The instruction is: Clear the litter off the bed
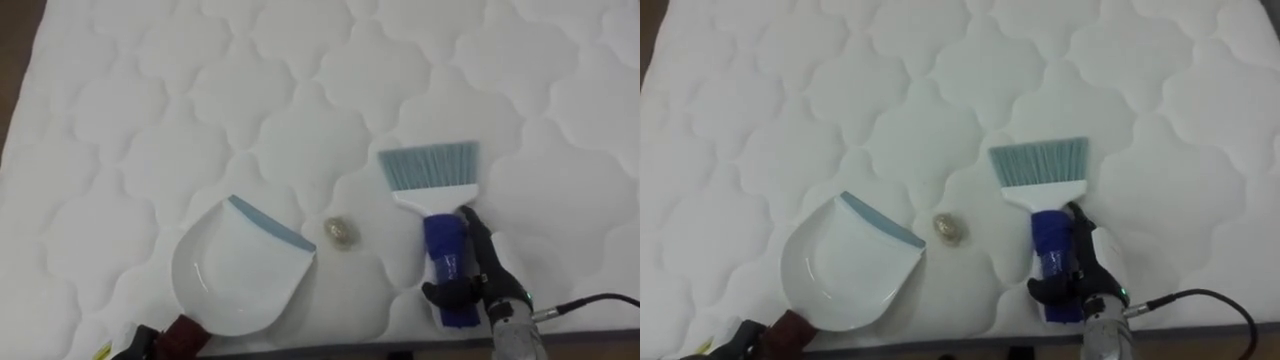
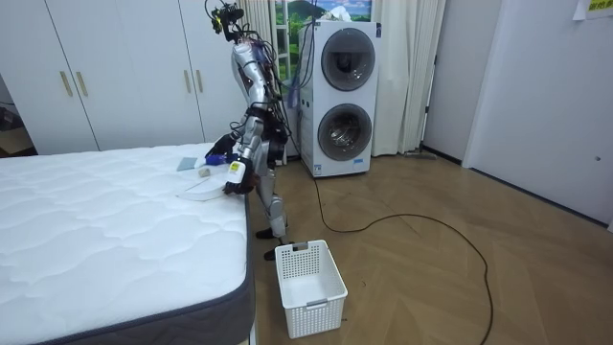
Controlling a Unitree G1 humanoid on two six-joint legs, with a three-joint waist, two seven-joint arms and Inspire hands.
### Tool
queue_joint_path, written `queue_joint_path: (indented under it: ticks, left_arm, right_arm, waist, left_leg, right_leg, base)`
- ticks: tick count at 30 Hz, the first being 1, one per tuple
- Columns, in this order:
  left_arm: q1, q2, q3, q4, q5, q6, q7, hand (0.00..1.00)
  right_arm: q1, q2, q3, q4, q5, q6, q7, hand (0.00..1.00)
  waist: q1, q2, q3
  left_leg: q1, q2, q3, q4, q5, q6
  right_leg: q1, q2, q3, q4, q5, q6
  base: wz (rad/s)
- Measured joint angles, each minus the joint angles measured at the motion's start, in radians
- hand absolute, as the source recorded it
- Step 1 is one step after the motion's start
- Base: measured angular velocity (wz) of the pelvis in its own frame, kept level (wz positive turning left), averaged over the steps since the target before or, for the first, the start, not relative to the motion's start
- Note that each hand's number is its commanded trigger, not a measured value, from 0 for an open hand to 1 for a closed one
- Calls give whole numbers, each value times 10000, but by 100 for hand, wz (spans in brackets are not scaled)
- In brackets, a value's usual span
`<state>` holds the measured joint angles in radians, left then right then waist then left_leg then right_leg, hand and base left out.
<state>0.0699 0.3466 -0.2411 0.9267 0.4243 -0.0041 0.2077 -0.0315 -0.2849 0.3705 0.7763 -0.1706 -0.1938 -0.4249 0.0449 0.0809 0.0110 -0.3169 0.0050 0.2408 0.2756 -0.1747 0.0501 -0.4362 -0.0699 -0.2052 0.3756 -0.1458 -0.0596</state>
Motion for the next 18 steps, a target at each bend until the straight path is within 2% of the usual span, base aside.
queue_joint_path:
  ticks: [13,14,15,16,17,18]
  left_arm:
    - [-24,1,-53,-263,6,207,-177,100]
    - [-24,0,-52,-264,6,208,-184,100]
    - [-26,-2,-52,-265,6,208,-200,100]
    - [-29,-2,-52,-265,6,208,-214,100]
    - [-34,-2,-53,-265,6,212,-221,100]
    - [-42,-2,-53,-263,1,229,-230,100]
  right_arm:
    - [-261,13,3,1111,-1195,84,-321,0]
    - [-261,15,3,1119,-1226,87,-344,20]
    - [-261,20,3,1147,-1355,108,-407,67]
    - [-261,25,3,1171,-1480,131,-439,81]
    - [-261,26,3,1179,-1512,136,-457,100]
    - [-262,26,2,1184,-1533,143,-511,100]
  waist:
    - [124,-64,-7]
    - [128,-69,-4]
    - [134,-74,-1]
    - [135,-75,1]
    - [135,-76,1]
    - [135,-80,4]
  left_leg:
    - [146,-5,7,-67,1,2]
    - [147,-6,5,-67,1,2]
    - [147,-9,5,-65,1,3]
    - [150,-12,5,-64,1,3]
    - [150,-13,5,-65,2,3]
    - [151,-14,5,-65,2,4]
  right_leg:
    - [208,-11,-86,-143,17,34]
    - [210,-12,-87,-145,19,38]
    - [210,-16,-87,-147,23,43]
    - [210,-20,-88,-146,25,46]
    - [210,-22,-89,-145,25,46]
    - [209,-22,-89,-143,24,46]
  base:
    - [1]
    - [0]
    - [0]
    - [0]
    - [0]
    - [0]
